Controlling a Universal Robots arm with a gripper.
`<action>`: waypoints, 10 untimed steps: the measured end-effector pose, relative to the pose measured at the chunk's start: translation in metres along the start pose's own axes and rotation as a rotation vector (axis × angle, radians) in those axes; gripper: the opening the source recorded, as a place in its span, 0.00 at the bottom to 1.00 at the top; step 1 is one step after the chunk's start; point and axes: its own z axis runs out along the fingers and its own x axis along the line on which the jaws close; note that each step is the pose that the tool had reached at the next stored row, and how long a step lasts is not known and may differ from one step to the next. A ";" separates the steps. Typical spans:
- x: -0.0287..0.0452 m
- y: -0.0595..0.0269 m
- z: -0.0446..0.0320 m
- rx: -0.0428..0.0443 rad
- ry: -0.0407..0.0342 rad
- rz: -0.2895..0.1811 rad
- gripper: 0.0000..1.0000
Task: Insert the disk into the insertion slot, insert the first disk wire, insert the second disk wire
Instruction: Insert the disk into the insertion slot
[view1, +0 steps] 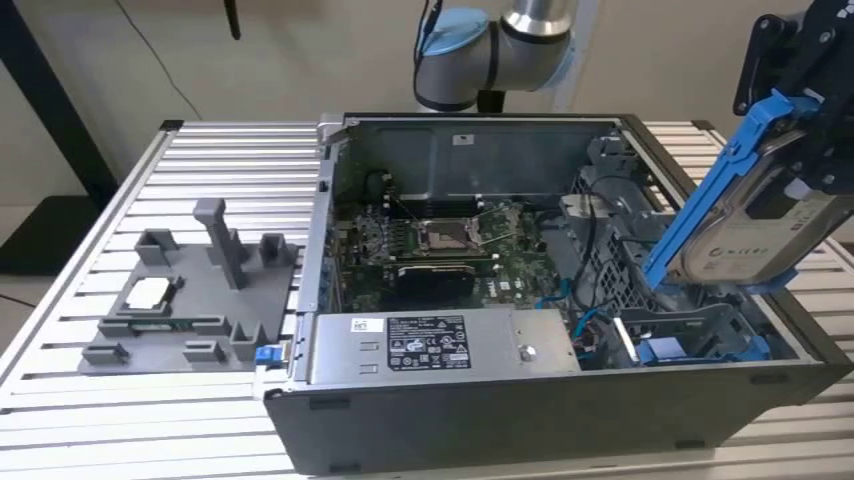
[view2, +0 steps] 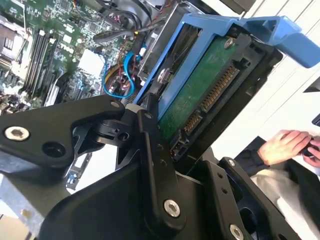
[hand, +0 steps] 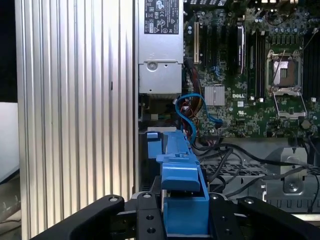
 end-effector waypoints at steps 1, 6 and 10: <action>0.0000 0.0000 0.0009 0.0021 -0.0002 0.000 0.33; 0.0000 -0.0002 0.0056 0.0128 -0.0027 0.000 0.33; 0.0001 -0.0004 0.0106 0.0205 -0.0091 -0.001 0.33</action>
